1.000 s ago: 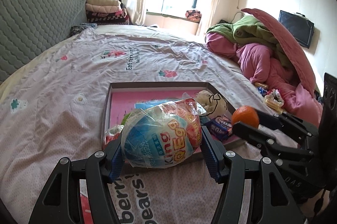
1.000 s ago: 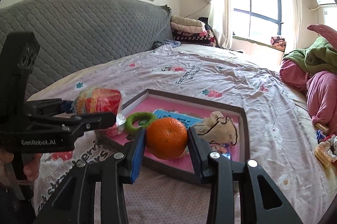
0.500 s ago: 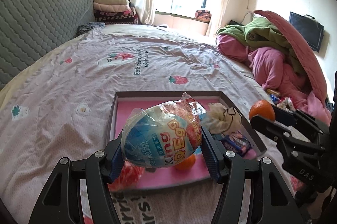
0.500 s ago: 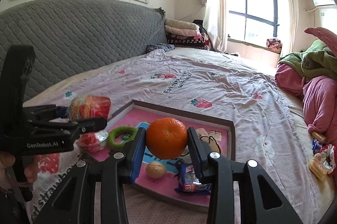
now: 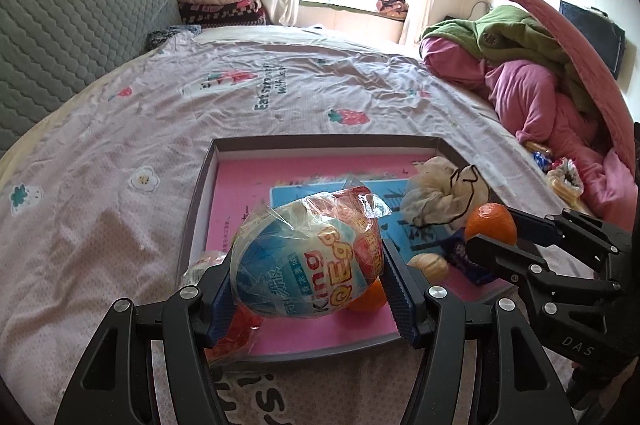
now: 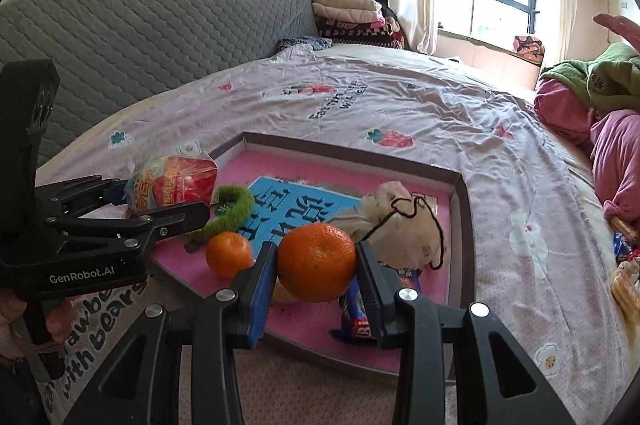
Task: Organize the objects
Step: 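Carry the Kinder egg in the left gripper over the tray while the right carries the orange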
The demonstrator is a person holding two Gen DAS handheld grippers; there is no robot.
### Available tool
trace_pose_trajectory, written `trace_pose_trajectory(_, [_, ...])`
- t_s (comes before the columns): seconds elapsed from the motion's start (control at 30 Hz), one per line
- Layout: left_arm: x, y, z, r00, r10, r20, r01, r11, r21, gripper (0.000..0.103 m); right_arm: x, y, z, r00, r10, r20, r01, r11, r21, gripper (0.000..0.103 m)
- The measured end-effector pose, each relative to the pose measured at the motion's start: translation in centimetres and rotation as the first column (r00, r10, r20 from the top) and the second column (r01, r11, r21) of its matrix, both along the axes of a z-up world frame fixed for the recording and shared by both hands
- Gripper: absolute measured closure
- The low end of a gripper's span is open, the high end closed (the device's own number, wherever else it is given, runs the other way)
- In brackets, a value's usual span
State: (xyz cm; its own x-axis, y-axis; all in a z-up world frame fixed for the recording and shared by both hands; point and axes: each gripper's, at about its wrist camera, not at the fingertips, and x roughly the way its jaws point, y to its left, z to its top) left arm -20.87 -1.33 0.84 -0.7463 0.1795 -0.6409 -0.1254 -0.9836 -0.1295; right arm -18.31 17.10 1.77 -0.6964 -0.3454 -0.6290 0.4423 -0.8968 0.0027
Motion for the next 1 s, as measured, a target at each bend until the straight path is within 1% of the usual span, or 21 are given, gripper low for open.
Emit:
trace_pose_trajectory(0.13, [0.0,-0.3,-0.3,1.000,0.001,0.000,-0.001,1.000,0.003,0.038,0.0,-0.1,-0.9,1.000,-0.004,0.019,0.004,1.000,0.009,0.063])
trace_pose_trajectory(0.33, [0.2,0.5,-0.8,1.000,-0.007,-0.018,0.006,0.999,-0.052,0.038,0.0,-0.1,-2.0,0.999,-0.009,0.041,0.008,1.000,0.024,0.063])
trace_pose_trajectory(0.47, [0.6,1.2,-1.0,1.000,-0.020,-0.021,0.018,0.997,-0.069,0.038,0.1,-0.2,-2.2,0.999,-0.010,0.042,0.008,0.999,0.033,0.063])
trace_pose_trajectory(0.63, [0.5,1.7,-1.4,1.000,-0.028,-0.012,0.027,0.997,-0.073,0.038,0.1,-0.2,-2.3,0.999,-0.010,0.039,0.008,0.999,0.044,0.063])
trace_pose_trajectory(0.8, [0.1,1.8,-2.0,1.000,-0.029,0.008,0.030,0.998,-0.056,0.037,0.1,-0.5,-2.4,0.999,-0.004,0.035,0.002,0.998,0.063,0.063])
trace_pose_trajectory(1.0, [0.2,1.8,-2.2,1.000,-0.027,0.011,0.028,0.999,-0.045,0.037,0.3,-0.9,-2.7,0.999,0.005,0.032,-0.008,0.997,0.083,0.063])
